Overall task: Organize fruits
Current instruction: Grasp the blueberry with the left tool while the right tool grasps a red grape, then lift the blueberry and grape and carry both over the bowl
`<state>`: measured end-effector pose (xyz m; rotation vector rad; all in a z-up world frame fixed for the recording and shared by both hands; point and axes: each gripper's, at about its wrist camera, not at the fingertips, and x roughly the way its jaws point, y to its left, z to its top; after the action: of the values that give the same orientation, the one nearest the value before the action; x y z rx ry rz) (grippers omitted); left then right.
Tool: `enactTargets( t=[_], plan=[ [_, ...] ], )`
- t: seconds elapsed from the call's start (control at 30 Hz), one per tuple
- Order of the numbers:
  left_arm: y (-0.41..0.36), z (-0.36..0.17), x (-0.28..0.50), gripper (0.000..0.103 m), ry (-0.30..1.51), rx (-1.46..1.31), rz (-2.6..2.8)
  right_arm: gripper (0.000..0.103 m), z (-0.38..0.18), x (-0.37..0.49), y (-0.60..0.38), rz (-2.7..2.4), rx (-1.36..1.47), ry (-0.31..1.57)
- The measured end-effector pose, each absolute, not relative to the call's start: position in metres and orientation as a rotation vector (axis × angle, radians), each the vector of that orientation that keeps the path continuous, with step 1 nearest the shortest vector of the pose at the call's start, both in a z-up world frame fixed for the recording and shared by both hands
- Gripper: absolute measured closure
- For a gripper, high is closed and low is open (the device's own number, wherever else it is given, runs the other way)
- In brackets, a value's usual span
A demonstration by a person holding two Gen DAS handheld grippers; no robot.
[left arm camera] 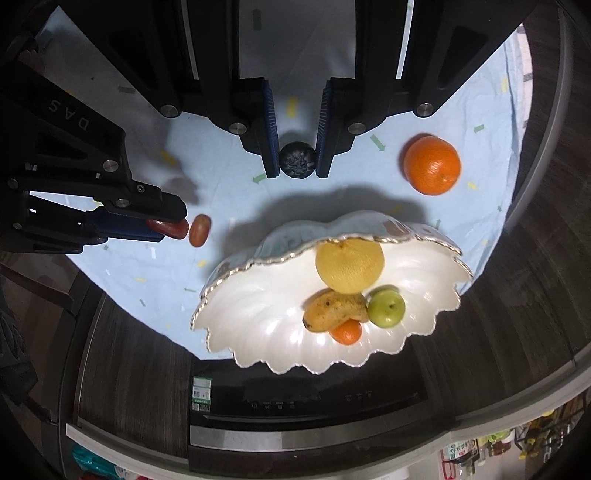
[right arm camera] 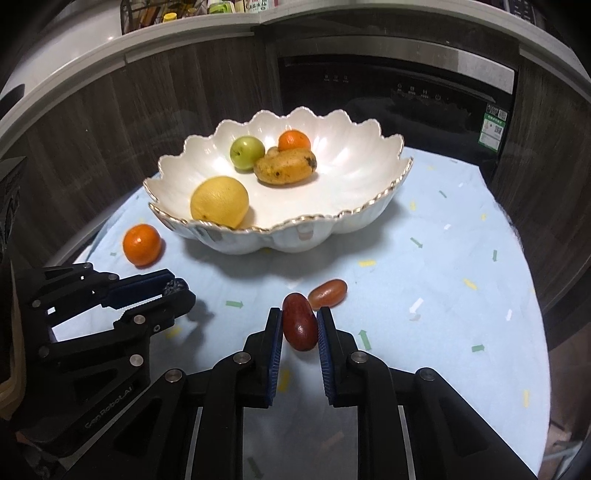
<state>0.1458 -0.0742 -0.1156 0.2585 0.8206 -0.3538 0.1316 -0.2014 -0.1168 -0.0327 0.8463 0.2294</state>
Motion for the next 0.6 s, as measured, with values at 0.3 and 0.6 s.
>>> enactTargets(
  t=[0.3, 0.6],
  plan=[
    [-0.069, -0.086, 0.141, 0.083, 0.775, 0.242, -0.337, 0.083, -0.086, 0.125, -0.197, 0.228, -0.040, 0.783],
    [-0.060, -0.057, 0.142, 0.083, 0.721, 0.228, -0.319, 0.083, -0.058, 0.122, -0.192, 0.229, -0.047, 0.726]
  ],
)
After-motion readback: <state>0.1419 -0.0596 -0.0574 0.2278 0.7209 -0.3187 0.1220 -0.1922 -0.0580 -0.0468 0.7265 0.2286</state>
